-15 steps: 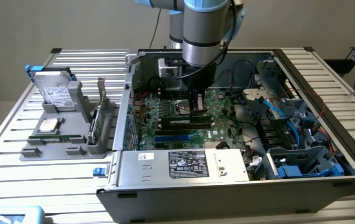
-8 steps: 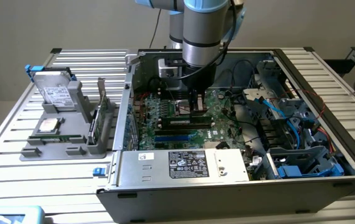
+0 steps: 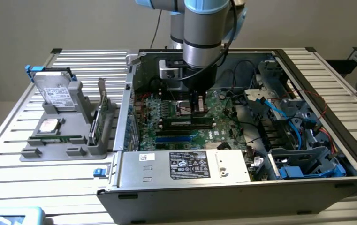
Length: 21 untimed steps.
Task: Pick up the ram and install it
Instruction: 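Insert the ram into the slot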
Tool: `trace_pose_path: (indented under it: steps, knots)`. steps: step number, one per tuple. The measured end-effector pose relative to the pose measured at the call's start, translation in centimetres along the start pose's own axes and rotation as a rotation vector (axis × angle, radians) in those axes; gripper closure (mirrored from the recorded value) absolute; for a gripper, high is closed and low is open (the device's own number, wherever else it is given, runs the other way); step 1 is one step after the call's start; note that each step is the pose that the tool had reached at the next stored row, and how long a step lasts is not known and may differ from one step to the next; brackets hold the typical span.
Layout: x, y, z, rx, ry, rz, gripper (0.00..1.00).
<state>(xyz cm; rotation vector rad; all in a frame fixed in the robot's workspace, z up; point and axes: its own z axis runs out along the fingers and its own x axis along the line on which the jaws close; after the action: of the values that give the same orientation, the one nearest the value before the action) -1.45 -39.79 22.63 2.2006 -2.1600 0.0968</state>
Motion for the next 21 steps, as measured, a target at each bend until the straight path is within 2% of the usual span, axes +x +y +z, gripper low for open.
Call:
trace_pose_path:
  steps: [16, 17, 21]
  knots:
    - [-0.04, 0.17, 0.25, 0.0069, 0.0001, 0.000, 0.85]
    - [-0.04, 0.17, 0.23, 0.0077, 0.0001, 0.001, 0.78]
    - [0.01, 0.14, -0.37, 0.0088, 0.0002, 0.001, 0.78]
